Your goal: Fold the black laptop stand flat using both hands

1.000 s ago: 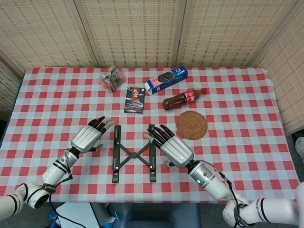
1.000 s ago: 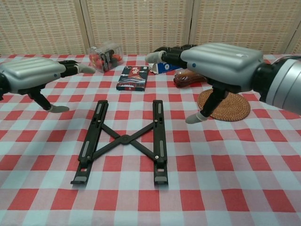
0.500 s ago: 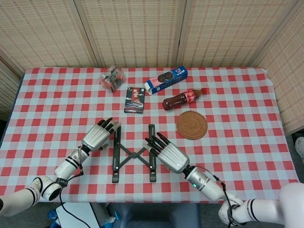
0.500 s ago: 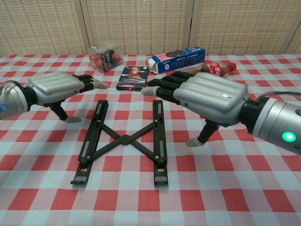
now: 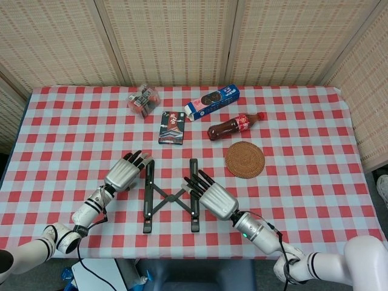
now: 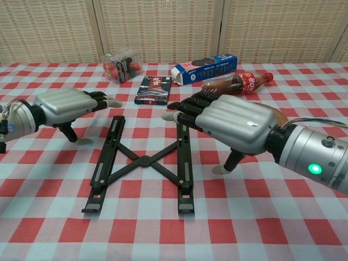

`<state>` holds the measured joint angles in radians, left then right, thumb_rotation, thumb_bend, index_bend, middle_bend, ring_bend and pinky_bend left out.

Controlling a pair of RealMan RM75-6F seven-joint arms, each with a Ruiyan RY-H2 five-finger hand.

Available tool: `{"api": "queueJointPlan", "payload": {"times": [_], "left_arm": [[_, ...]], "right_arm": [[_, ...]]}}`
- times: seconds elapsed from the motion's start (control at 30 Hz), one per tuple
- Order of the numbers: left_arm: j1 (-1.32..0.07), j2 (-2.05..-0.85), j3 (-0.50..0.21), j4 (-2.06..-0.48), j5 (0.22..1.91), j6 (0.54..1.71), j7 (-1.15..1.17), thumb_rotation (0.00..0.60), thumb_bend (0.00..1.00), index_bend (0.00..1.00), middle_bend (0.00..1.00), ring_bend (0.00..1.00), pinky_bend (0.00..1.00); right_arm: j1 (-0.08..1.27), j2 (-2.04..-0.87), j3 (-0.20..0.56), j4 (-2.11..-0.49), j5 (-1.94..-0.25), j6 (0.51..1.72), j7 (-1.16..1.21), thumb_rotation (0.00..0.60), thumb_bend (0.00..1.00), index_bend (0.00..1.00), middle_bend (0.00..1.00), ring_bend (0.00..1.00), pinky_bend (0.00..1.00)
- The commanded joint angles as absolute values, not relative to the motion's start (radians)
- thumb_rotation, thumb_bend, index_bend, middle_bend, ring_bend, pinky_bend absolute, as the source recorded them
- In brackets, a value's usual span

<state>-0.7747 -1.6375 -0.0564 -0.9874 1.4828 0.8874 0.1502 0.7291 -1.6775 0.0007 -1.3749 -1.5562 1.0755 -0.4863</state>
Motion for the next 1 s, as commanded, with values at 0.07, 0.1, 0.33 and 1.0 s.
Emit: {"api": "queueJointPlan", "payload": {"times": [0.07,0.1,0.33,1.0], "left_arm": [[-0.777,-1.646,-0.053,-0.978,1.482,0.887,0.146,0.600,0.25,0.00,0.00,0.00,0.17],[-0.777,-1.647,-0.053,-0.977,1.481,0.887,0.144,0.600,0.25,0.00,0.00,0.00,0.17],[-0.778,-1.655,-0.053,-0.973,1.473,0.887,0.136,0.600,0.25,0.00,0.00,0.00,0.17],[-0.775,-1.665,-0.052,-0.974,1.460,0.892,0.107,0.600,0.25,0.00,0.00,0.00,0.17]], "right_arm": [[0.732,-1.708,0.006,-1.332,-1.563,1.067,-0.481,0.600,0.00,0.00,0.00,0.00,0.00],[0.732,-1.716,0.007,-1.323,-1.563,1.064,-0.477,0.600,0.00,0.00,0.00,0.00,0.00],[0.741,-1.776,0.015,-1.239,-1.583,1.060,-0.458,0.600,0.00,0.00,0.00,0.00,0.00],[0.751,-1.864,0.028,-1.115,-1.619,1.075,-0.426,0.600,0.00,0.00,0.00,0.00,0.00]]}}
